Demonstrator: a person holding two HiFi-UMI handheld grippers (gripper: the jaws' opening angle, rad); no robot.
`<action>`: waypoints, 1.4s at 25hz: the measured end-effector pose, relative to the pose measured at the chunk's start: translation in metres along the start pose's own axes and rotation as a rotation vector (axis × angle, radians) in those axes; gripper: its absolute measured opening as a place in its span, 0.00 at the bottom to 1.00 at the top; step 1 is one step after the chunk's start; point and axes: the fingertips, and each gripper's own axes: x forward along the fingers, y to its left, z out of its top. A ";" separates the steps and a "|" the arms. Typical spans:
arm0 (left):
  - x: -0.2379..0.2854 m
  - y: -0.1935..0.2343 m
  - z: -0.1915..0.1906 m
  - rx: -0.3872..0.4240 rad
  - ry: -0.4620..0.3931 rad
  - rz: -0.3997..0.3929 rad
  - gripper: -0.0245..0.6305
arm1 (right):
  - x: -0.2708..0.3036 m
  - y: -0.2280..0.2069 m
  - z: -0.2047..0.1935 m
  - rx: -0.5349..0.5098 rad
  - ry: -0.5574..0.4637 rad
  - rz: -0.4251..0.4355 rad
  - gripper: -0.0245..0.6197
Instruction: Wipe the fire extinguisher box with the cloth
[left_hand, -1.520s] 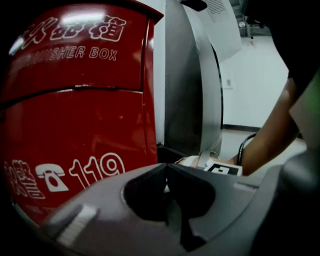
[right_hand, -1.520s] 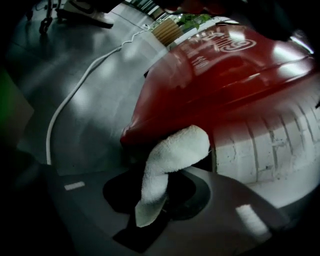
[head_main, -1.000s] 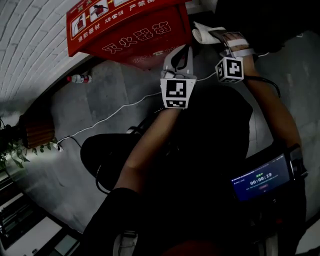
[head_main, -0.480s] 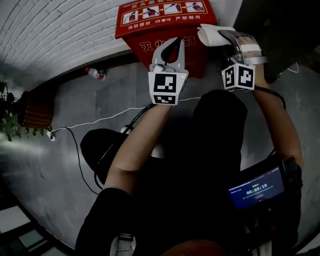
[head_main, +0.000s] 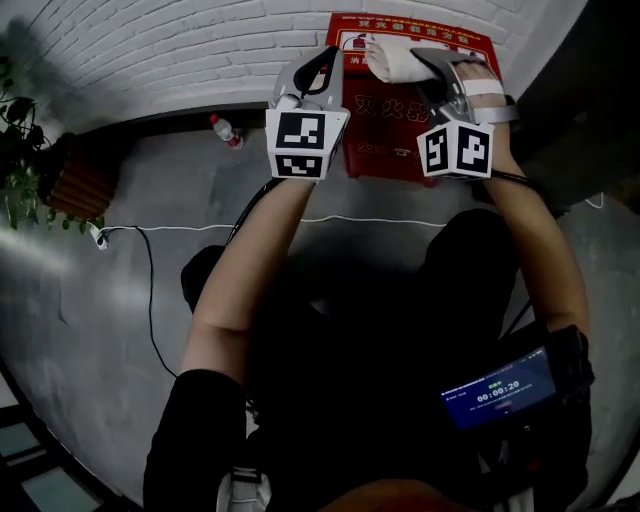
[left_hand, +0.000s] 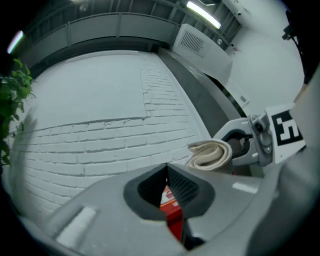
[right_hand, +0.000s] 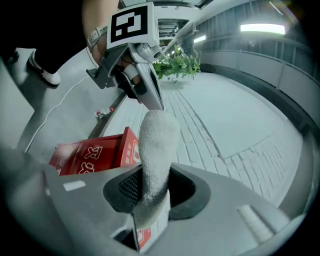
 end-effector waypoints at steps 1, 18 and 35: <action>-0.002 0.018 -0.001 0.001 0.002 0.017 0.04 | 0.010 -0.002 0.013 -0.003 -0.015 -0.001 0.20; -0.026 0.175 -0.068 -0.092 0.020 0.122 0.04 | 0.110 0.023 0.181 0.524 -0.159 -0.039 0.20; -0.024 0.221 -0.143 -0.181 0.083 0.046 0.04 | 0.206 0.092 0.163 1.488 -0.131 -0.078 0.20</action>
